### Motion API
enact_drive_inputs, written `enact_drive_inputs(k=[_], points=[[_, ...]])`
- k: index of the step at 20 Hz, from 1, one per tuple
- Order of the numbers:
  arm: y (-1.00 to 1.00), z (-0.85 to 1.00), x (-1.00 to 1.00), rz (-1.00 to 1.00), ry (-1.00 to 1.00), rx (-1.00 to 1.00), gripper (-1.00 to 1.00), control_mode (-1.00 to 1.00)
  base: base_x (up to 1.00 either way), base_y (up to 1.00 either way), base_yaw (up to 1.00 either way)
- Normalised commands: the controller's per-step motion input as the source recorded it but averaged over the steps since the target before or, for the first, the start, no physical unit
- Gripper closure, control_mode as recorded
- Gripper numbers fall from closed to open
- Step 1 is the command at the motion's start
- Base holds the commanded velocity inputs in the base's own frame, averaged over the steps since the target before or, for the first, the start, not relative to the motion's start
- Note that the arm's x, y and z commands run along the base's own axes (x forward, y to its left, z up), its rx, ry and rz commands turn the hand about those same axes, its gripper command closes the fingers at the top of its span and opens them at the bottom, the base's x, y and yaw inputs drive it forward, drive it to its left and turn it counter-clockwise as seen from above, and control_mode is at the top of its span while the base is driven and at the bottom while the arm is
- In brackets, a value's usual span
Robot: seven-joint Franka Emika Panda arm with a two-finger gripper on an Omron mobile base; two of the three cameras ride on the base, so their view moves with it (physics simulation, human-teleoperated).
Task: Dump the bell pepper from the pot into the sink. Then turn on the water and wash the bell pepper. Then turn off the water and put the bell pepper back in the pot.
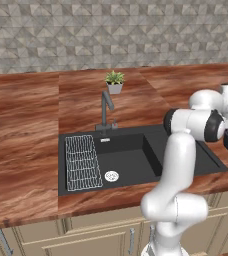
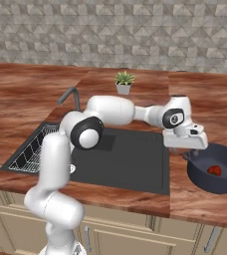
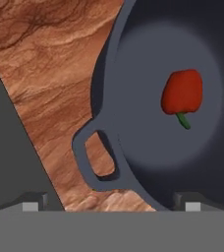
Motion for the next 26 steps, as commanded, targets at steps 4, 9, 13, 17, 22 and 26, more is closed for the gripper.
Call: enact_drive_inputs(k=[4,9,13,17,22,26], points=[[-0.14,-0.26,0.23,0.00,0.02,0.00,-1.00,-1.00,0.00,0.00,0.00],[-0.10,-0.27,0.22,0.00,0.02,0.00,-1.00,-1.00,0.00,0.00,0.00],[-0.02,-0.21,0.08,0.00,0.04,0.00,-1.00,-1.00,0.00,0.00,0.00],[-0.05,-0.18,0.00,0.00,0.03,0.00,-1.00,-1.00,0.00,0.00,0.00],[-0.03,-0.17,0.00,0.00,0.03,0.00,-1.00,-1.00,0.00,0.00,0.00],[0.00,-0.10,0.00,0.00,0.05,0.00,1.00,-1.00,0.00,0.00,0.00]])
